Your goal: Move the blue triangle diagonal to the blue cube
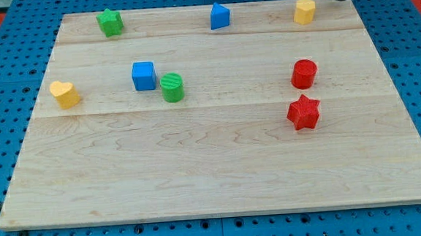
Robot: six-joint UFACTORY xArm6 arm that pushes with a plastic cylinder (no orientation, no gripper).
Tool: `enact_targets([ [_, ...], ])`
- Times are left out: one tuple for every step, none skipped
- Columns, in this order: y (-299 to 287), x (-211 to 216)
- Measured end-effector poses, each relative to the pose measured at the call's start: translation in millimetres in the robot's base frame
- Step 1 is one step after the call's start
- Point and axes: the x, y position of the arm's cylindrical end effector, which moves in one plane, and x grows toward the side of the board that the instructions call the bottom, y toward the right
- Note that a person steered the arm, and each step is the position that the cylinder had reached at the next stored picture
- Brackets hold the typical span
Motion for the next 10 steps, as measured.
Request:
enact_targets([
  [-58.2,-0.2],
  [-59.1,0.6],
  [-69.6,0.5],
  [-85.1,-0.5],
  [-117.1,-0.1],
  [-148.4,1.1],
  [-150.4,1.1],
  [-155.1,1.2],
  [-174.3,1.3],
  [-196.8,1.5],
])
